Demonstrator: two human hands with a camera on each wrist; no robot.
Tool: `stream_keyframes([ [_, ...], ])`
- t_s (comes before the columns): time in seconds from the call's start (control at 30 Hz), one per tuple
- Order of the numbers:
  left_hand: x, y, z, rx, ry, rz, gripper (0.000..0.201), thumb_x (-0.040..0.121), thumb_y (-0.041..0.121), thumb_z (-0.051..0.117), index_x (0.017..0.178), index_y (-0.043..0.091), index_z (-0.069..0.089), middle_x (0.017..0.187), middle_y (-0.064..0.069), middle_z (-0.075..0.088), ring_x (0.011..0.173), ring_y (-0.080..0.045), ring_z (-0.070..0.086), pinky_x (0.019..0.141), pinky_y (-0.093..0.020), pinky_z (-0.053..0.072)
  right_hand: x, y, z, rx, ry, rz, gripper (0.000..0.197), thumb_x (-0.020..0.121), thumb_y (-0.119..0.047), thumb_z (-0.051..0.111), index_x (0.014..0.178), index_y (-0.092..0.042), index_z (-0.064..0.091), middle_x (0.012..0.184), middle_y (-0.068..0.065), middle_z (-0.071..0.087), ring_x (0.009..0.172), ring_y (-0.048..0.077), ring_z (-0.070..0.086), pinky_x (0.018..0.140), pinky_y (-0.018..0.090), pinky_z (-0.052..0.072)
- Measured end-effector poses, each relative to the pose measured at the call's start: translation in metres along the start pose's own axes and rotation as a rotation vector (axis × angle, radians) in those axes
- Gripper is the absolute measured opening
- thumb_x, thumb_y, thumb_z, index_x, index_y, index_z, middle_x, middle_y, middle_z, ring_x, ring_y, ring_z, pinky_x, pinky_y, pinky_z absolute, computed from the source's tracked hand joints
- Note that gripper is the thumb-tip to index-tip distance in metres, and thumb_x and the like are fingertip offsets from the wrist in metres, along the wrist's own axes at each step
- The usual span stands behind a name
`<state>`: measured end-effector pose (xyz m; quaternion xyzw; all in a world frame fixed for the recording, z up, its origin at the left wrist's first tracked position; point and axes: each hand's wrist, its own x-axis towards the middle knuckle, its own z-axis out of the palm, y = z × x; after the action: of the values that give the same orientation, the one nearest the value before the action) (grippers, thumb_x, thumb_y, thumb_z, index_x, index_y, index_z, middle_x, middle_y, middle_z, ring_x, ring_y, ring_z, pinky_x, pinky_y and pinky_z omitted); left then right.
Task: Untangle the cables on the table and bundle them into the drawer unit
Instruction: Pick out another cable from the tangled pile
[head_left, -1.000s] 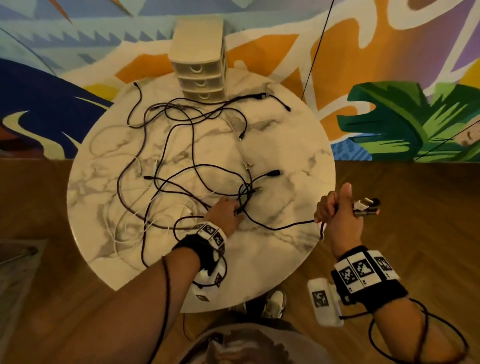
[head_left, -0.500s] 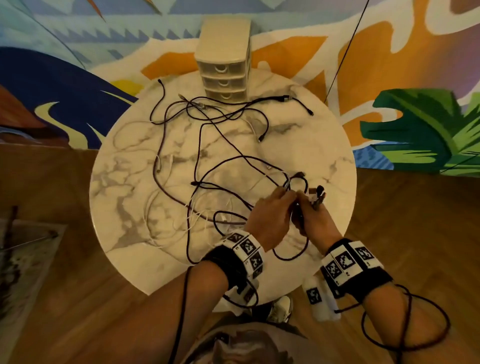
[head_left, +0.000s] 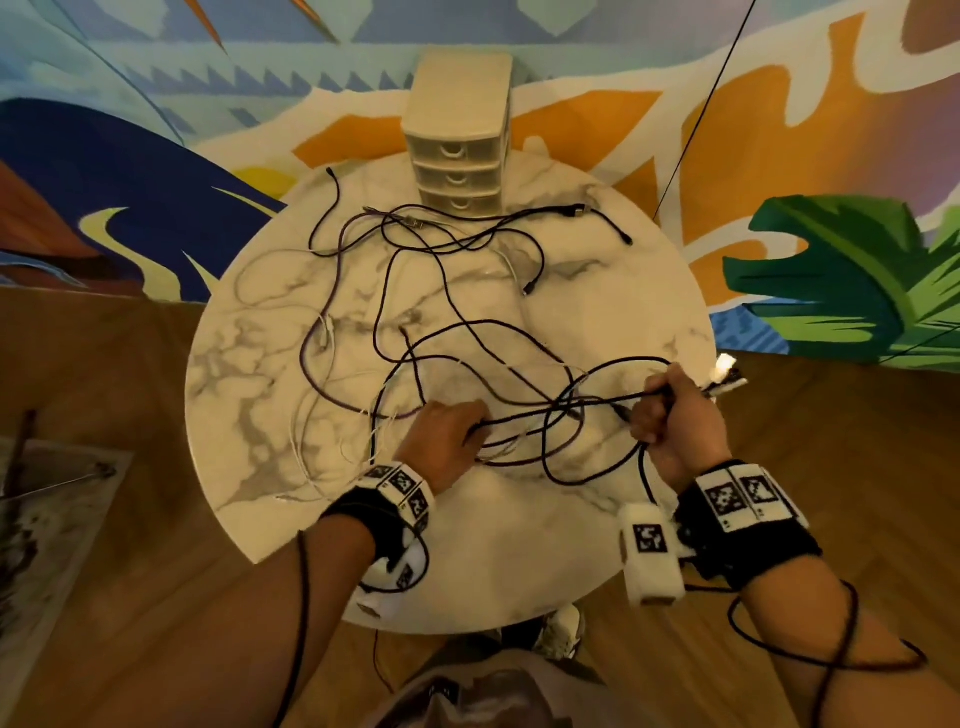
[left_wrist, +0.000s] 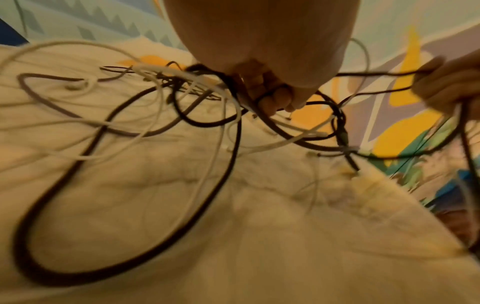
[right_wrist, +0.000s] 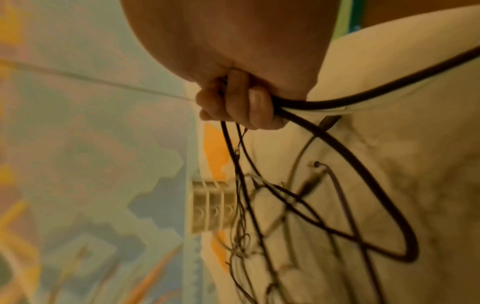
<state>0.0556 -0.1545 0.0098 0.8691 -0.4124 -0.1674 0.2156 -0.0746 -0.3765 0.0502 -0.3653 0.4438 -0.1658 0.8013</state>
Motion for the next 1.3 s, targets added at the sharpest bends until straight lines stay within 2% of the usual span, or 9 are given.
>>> stream_keyframes([
  [0.13,-0.011,-0.012,0.011,0.094,-0.083,0.011,0.022,0.097,0.027,0.047,0.089,0.014,0.063,0.085,-0.005,0.069,0.078,-0.027,0.062,0.072,-0.029,0.037,-0.004,-0.003,-0.008,0.116,-0.044,0.097,0.048,0.103,-0.037,0.025,0.083,-0.007,0.057,0.041,-0.005,0.033,0.031,0.006,0.022,0.034,0.016,0.02],
  [0.27,0.001,0.017,0.004,0.072,-0.01,-0.023,0.031,0.101,0.029,0.038,0.083,0.012,0.057,0.08,-0.007,0.065,0.074,-0.027,0.059,0.079,-0.033,0.037,-0.023,0.024,-0.007,-0.17,-0.066,0.117,0.056,0.102,-0.044,0.027,0.099,-0.002,0.064,0.042,-0.001,0.038,0.033,0.008,0.025,0.038,0.019,0.017],
  [0.37,0.003,0.042,0.0,0.27,-0.012,0.031,0.03,0.101,0.031,0.032,0.099,0.018,0.058,0.095,0.0,0.065,0.089,-0.022,0.059,0.092,-0.035,0.034,-0.044,0.039,0.012,-0.474,-0.181,0.078,0.056,0.101,-0.045,0.03,0.087,-0.006,0.067,0.043,0.003,0.041,0.034,0.011,0.03,0.037,0.02,0.021],
  [0.47,-0.007,0.057,0.005,0.384,-0.011,0.164,0.027,0.098,0.032,0.034,0.11,0.025,0.058,0.099,0.004,0.066,0.093,-0.019,0.059,0.087,-0.037,0.035,-0.051,0.049,0.032,-0.733,-0.226,0.037,0.059,0.099,-0.045,0.035,0.059,-0.008,0.056,0.049,0.01,0.048,0.04,0.016,0.038,0.044,0.026,0.029],
  [0.6,-0.019,0.048,0.02,0.313,0.018,0.15,0.019,0.092,0.028,0.05,0.103,0.022,0.064,0.091,0.003,0.066,0.087,-0.02,0.061,0.082,-0.034,0.038,-0.051,0.052,0.04,-0.853,-0.223,-0.032,0.062,0.101,-0.037,0.035,0.063,0.002,0.066,0.043,0.004,0.05,0.037,0.007,0.044,0.055,0.026,0.035],
  [0.73,-0.021,0.015,0.019,0.291,0.142,0.128,0.002,0.077,0.018,0.065,0.075,0.016,0.064,0.077,0.0,0.06,0.076,-0.024,0.056,0.071,-0.034,0.04,-0.052,0.038,0.041,-0.699,-0.205,-0.109,0.054,0.102,-0.031,0.036,0.071,-0.008,0.072,0.04,0.005,0.045,0.035,0.01,0.04,0.043,0.018,0.033],
  [1.0,-0.04,-0.02,-0.006,0.162,0.326,0.086,0.038,0.082,0.02,0.051,0.119,0.014,0.054,0.119,-0.01,0.053,0.108,-0.029,0.047,0.092,-0.04,0.041,-0.041,0.013,0.024,-0.444,-0.069,-0.08,0.059,0.103,-0.035,0.031,0.063,-0.003,0.061,0.044,0.009,0.047,0.033,0.012,0.033,0.035,0.019,0.024],
  [1.2,-0.057,-0.016,-0.007,0.079,0.453,0.024,0.02,0.087,0.027,0.049,0.088,0.011,0.061,0.091,-0.005,0.055,0.084,-0.024,0.051,0.073,-0.038,0.043,-0.039,0.016,0.023,-0.251,-0.022,-0.034,0.057,0.103,-0.037,0.032,0.064,-0.002,0.054,0.038,0.004,0.042,0.03,0.009,0.029,0.038,0.021,0.02],
  [1.3,-0.05,0.006,-0.005,0.005,0.386,0.027,0.03,0.085,0.032,0.052,0.104,0.011,0.062,0.101,-0.005,0.057,0.09,-0.022,0.054,0.078,-0.038,0.047,-0.042,0.019,0.025,-0.233,-0.028,-0.013,0.057,0.102,-0.037,0.032,0.061,-0.002,0.053,0.037,0.003,0.038,0.032,0.01,0.026,0.037,0.02,0.02],
])
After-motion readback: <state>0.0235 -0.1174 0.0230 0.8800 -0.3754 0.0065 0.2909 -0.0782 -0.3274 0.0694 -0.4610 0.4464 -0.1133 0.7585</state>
